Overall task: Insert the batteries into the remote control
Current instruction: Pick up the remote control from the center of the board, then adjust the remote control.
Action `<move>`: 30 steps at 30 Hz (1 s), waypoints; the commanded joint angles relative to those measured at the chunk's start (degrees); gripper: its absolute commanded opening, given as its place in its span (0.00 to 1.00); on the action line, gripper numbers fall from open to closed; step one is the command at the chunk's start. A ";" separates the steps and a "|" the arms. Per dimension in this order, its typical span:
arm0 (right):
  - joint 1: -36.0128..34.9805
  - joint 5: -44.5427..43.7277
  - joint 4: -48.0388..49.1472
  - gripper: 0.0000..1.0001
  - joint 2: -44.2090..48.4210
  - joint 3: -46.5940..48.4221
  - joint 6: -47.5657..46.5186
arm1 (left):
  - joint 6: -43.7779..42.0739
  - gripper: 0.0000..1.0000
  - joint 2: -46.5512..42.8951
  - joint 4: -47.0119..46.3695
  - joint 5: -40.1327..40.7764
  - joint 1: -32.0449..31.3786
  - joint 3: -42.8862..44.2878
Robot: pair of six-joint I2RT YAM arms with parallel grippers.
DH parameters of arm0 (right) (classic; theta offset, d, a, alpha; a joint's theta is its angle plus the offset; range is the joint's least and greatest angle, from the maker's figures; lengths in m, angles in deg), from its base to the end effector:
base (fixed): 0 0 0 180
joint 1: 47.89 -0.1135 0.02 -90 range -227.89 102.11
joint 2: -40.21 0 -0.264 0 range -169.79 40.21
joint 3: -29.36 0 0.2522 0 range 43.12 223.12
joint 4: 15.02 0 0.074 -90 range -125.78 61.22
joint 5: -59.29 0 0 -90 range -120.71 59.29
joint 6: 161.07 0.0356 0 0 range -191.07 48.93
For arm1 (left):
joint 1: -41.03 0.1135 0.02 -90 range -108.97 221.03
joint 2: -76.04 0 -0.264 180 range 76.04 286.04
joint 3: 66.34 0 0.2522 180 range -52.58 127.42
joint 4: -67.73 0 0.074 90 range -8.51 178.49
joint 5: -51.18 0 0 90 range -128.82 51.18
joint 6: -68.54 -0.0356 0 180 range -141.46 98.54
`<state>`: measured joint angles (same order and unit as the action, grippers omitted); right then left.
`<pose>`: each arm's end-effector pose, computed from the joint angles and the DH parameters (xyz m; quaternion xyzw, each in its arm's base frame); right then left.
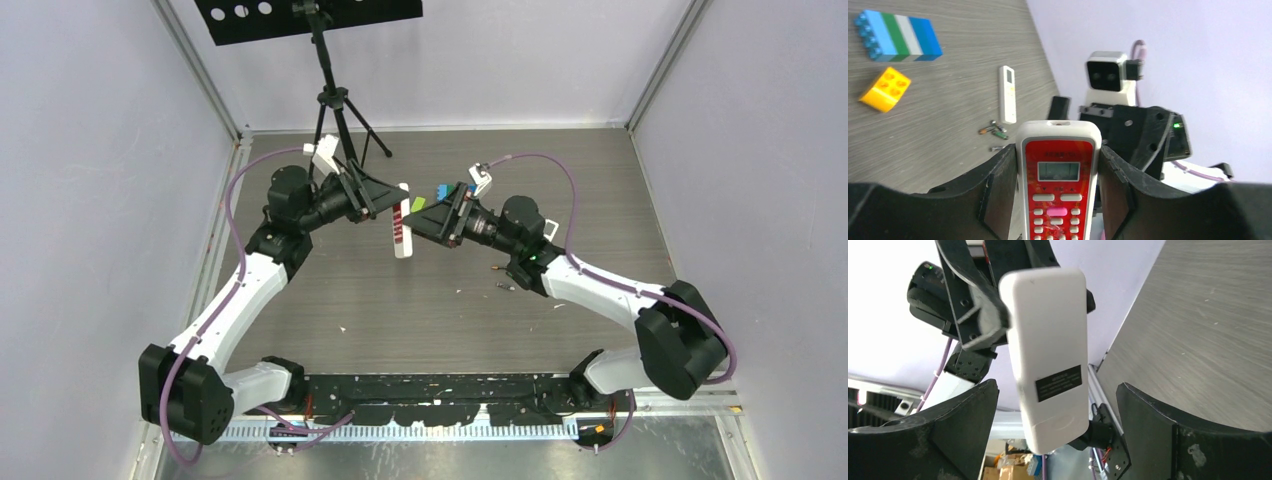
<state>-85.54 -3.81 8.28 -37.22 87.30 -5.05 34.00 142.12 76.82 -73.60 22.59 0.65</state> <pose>0.2323 0.1996 0.2941 -0.0018 0.6858 0.6566 0.3139 0.2472 -0.1038 0.3441 -0.0434 0.7460 -0.5562 0.3637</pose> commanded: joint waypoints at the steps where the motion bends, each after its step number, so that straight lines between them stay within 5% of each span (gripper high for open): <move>1: -2.62 3.39 10.90 0.93 -2.91 2.63 2.70 | 7.59 0.16 -1.22 -11.61 -5.10 -0.20 0.47; 4: -3.79 5.33 14.10 0.86 -4.73 3.44 3.41 | 9.48 0.16 -1.05 -13.95 -6.00 -0.20 0.47; 10: -3.97 7.56 21.61 0.49 -5.97 3.18 5.11 | 9.18 0.22 -1.50 -13.55 -6.39 -0.20 -0.11; 13: -3.93 8.26 21.99 0.38 -5.70 3.23 3.44 | 8.10 0.45 -1.91 -11.25 -5.86 -0.20 -0.45; 16: -3.99 7.51 10.90 0.34 -4.06 4.68 -6.64 | 3.92 0.72 -3.21 -4.64 -3.41 -0.11 0.18; 20: -5.39 -2.90 -16.20 0.33 0.20 8.70 -28.75 | -6.54 0.87 -5.27 13.14 4.68 -0.11 3.65; 23: -7.63 -13.32 -31.66 0.32 0.93 13.22 -40.95 | -7.62 0.89 -4.14 15.94 4.06 -0.11 4.46; 30: -12.54 -26.17 -42.21 0.32 -1.08 18.35 -52.13 | -5.71 0.84 0.54 17.68 3.65 -0.11 4.11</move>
<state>-95.20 -18.39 -23.89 -38.53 100.81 -45.05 29.24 140.57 90.99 -70.87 22.59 2.77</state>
